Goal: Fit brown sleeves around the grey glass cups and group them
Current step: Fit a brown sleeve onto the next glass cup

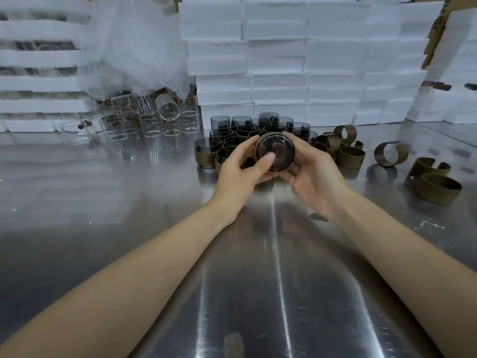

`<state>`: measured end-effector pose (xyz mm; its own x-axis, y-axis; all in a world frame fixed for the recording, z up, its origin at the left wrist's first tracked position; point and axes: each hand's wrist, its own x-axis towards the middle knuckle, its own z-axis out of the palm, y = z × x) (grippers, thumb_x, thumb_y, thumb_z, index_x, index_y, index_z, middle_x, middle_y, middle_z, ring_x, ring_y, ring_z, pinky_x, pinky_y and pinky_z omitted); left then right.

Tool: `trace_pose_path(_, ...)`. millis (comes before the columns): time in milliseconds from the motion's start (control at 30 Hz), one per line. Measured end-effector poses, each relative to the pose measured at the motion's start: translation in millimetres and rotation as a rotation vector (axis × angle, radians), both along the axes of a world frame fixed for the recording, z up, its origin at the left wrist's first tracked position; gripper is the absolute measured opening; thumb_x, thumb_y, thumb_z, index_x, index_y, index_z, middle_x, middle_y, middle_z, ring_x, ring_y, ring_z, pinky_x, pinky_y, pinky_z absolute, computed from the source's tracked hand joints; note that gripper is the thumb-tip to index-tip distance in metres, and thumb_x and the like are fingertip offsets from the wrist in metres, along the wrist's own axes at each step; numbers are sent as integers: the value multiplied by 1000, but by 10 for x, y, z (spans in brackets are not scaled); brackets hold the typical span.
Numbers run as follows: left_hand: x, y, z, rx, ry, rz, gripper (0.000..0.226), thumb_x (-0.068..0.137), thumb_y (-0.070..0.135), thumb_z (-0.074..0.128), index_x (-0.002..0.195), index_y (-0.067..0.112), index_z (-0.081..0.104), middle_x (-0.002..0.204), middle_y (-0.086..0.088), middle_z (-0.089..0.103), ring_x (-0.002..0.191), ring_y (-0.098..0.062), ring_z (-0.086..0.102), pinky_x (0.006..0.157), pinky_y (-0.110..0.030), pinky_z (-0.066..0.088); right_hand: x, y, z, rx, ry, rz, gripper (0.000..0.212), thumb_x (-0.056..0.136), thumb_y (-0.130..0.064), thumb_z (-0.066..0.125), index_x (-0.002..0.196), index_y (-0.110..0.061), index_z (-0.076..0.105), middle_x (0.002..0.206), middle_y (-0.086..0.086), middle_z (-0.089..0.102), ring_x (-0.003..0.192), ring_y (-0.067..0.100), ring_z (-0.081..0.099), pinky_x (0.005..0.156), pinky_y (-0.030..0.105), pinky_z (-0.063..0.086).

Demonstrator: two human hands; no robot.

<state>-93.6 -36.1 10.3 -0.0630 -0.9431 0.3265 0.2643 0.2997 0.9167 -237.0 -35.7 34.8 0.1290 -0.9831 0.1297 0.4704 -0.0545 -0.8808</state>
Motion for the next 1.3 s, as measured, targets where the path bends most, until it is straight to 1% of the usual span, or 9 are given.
trace_pose_path(133, 13, 11, -20, -182, -160, 109, 51, 87, -2, 69, 124, 24, 46, 132, -1, 52, 90, -11, 70, 89, -35, 56, 11, 15, -20, -189, 138, -68, 51, 83, 16, 36, 120, -13, 55, 120, 8, 62, 105, 20, 61, 87, 33, 49)
trace_pose_path(267, 31, 1, -31, -210, -136, 87, 57, 81, -15, 65, 111, 28, 44, 125, 9, 49, 94, -10, 70, 92, -34, 55, 30, 40, -76, -398, 373, -163, 63, 72, 32, 45, 117, -12, 44, 121, 8, 55, 107, 13, 60, 84, 21, 50)
trace_pose_path(533, 12, -44, -40, -235, -125, 13, 56, 77, -23, 64, 104, 19, 39, 123, 8, 49, 96, 0, 67, 93, -32, 55, -19, 31, -52, -487, 458, -277, 57, 68, 29, 55, 97, -19, 46, 115, -7, 57, 103, 8, 61, 83, 22, 51)
trace_pose_path(700, 34, -53, -42, -220, -104, -29, 57, 77, -25, 63, 104, 20, 38, 123, 9, 48, 94, -3, 68, 97, -43, 53, -21, 29, -41, -499, 492, -277, 55, 67, 26, 61, 98, -17, 45, 112, -9, 57, 101, 7, 60, 81, 27, 55)
trace_pose_path(867, 63, -58, -37, -200, -136, -28, 58, 76, -26, 63, 100, 20, 36, 123, 9, 50, 94, -12, 69, 89, -34, 57, -34, 11, -66, -502, 558, -241, 54, 70, 23, 62, 94, -22, 42, 114, -7, 51, 106, 10, 56, 77, 23, 54)
trace_pose_path(1000, 98, -50, -70, -190, -275, 25, 59, 73, -19, 71, 95, 22, 35, 120, 5, 50, 97, -25, 67, 80, -40, 58, -48, -12, -144, -466, 585, -62, 42, 83, -4, 67, 108, -20, 37, 117, 1, 46, 101, 9, 53, 66, 10, 46)
trace_pose_path(1100, 109, -54, -90, -258, -498, 108, 57, 71, -14, 70, 93, 23, 33, 121, -1, 48, 107, -32, 60, 87, -47, 55, -60, -52, -211, -498, 712, -135, 46, 84, -13, 73, 110, -30, 38, 117, -5, 46, 115, 19, 53, 92, 28, 48)
trace_pose_path(1167, 113, -73, -100, -276, -605, 148, 54, 72, -16, 63, 92, 24, 33, 124, -5, 42, 113, -30, 54, 91, -47, 52, -65, -53, -232, -501, 773, -173, 47, 81, -11, 76, 106, -33, 43, 115, -3, 48, 114, 19, 54, 97, 34, 47)
trace_pose_path(1300, 113, -98, -137, -260, -728, 169, 45, 71, -18, 50, 93, 19, 38, 115, -3, 33, 106, -28, 48, 86, -44, 52, -54, -85, -278, -567, 975, -306, 33, 72, -13, 83, 82, -27, 54, 107, 1, 50, 95, -7, 49, 86, 12, 40)
